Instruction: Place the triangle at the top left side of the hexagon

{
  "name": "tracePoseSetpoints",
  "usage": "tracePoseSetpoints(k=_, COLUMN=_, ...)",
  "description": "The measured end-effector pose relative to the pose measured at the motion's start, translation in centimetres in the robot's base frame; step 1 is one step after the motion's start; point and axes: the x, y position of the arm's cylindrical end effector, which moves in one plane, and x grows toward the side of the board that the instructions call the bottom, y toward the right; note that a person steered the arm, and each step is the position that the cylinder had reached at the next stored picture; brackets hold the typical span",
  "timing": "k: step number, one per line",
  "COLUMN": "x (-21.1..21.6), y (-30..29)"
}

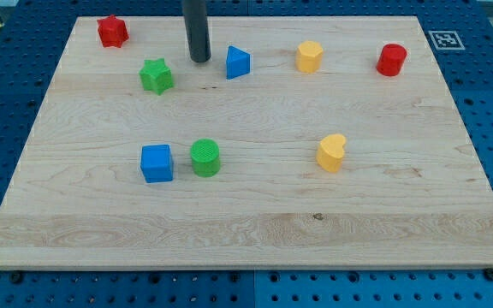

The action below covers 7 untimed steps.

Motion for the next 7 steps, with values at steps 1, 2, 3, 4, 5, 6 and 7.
tracePoseSetpoints(k=1, x=1.9, y=0.0)
tracePoseSetpoints(k=2, x=4.1, y=0.1)
tracePoseSetpoints(k=3, x=5.2, y=2.7)
tracePoseSetpoints(k=4, x=2.7, y=4.5)
tracePoseSetpoints(k=5, x=-2.1, y=4.5)
tracePoseSetpoints(k=6, x=-0.8, y=4.5)
tracePoseSetpoints(k=7, x=2.9, y=5.2)
